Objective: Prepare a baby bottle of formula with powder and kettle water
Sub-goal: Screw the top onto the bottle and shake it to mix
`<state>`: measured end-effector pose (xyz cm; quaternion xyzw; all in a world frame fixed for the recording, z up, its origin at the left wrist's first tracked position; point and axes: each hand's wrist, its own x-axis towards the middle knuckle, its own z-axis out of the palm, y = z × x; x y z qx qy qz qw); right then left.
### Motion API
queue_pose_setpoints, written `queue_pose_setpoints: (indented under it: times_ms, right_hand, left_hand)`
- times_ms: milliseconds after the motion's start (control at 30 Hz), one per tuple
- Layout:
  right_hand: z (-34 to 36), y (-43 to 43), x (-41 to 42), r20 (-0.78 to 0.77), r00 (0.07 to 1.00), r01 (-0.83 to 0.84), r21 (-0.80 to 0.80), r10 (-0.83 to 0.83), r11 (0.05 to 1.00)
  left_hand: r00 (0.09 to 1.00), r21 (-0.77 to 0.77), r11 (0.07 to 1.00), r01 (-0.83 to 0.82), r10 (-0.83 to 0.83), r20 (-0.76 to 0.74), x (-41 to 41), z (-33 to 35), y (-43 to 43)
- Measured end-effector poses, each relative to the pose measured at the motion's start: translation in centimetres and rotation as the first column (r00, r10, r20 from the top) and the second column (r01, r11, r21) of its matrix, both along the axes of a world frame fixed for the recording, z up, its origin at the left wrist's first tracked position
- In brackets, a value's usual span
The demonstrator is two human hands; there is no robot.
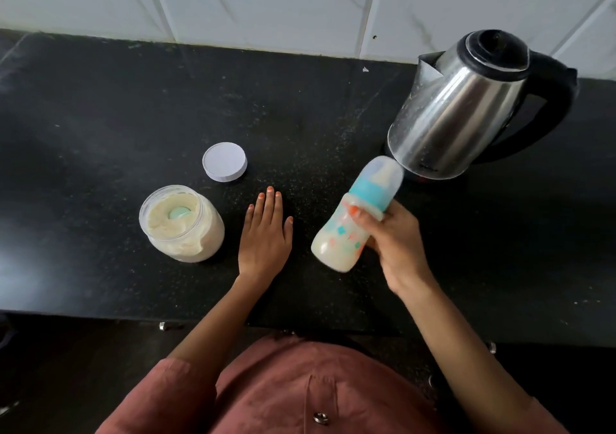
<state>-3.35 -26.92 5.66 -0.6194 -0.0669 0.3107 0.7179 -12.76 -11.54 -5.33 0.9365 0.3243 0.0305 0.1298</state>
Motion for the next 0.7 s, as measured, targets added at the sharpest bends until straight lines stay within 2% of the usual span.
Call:
queue_pose_setpoints:
  times_ms: [100,133,200,300,333,400,467,500,567,667,700]
  right_hand:
    - [0.6,0.2,1.9,-0.178,0.952,0.281,0.173,-0.251,0.944]
    - [0.6,0.3,2.0,-0.205,0.935,0.329,0.200,-0.289,0.923]
    - [0.2,0.5,1.1,-0.173,0.964,0.230,0.148,-0.204,0.962]
    - [0.0,0.1,-0.5,-0.055,0.995,-0.085,-0.012,0.084,0.996]
    - [0.2,-0.1,-0.2,-0.032,0.995,-0.096,-0.015,0.095,0.995]
    - [0.6,0.0,1.1,-0.081,0.996,0.040,0.079,-0.034,0.996]
    - [0.8,0.4,2.2,-0.177,0.962,0.239,0.188,-0.206,0.953]
    - [0.7,0.6,2.1,-0.187,0.953,0.276,0.205,-0.239,0.939]
    - [0.0,0.7,0.8,-0.135,0.979,0.173,0.141,-0.154,0.975]
    - [-0.4,0.4,-1.4,-0.039,0.988,-0.148,0.011,0.148,0.989]
    - [-0.3,0.3,-1.2,-0.026,0.990,-0.140,0.019,0.140,0.990]
  left_hand:
    - [1.000,0.009,1.000,0.004,-0.004,0.008,0.0,0.0,0.0]
    - [1.000,0.010,1.000,0.004,-0.004,0.005,0.0,0.0,-0.1]
    - [1.000,0.009,1.000,0.003,-0.003,-0.001,0.0,0.0,-0.1]
    - [1.000,0.010,1.000,0.002,-0.002,-0.003,0.0,-0.1,0.1]
    - [1.000,0.008,1.000,0.001,-0.001,-0.001,0.0,-0.1,0.1]
    - [1.000,0.009,1.000,-0.002,0.002,0.005,0.0,0.0,0.0]
    - [1.000,0.016,1.000,-0.004,0.003,0.010,0.0,0.0,-0.1]
    - [1.000,0.019,1.000,-0.003,0.003,0.008,0.0,-0.1,-0.1]
    - [1.000,0.020,1.000,-0.004,0.004,-0.002,0.1,-0.2,0.0]
    - [1.000,0.003,1.000,0.001,-0.001,-0.014,0.1,-0.3,0.1]
    - [1.000,-0.001,1.000,0.003,-0.003,-0.010,0.1,-0.3,0.2]
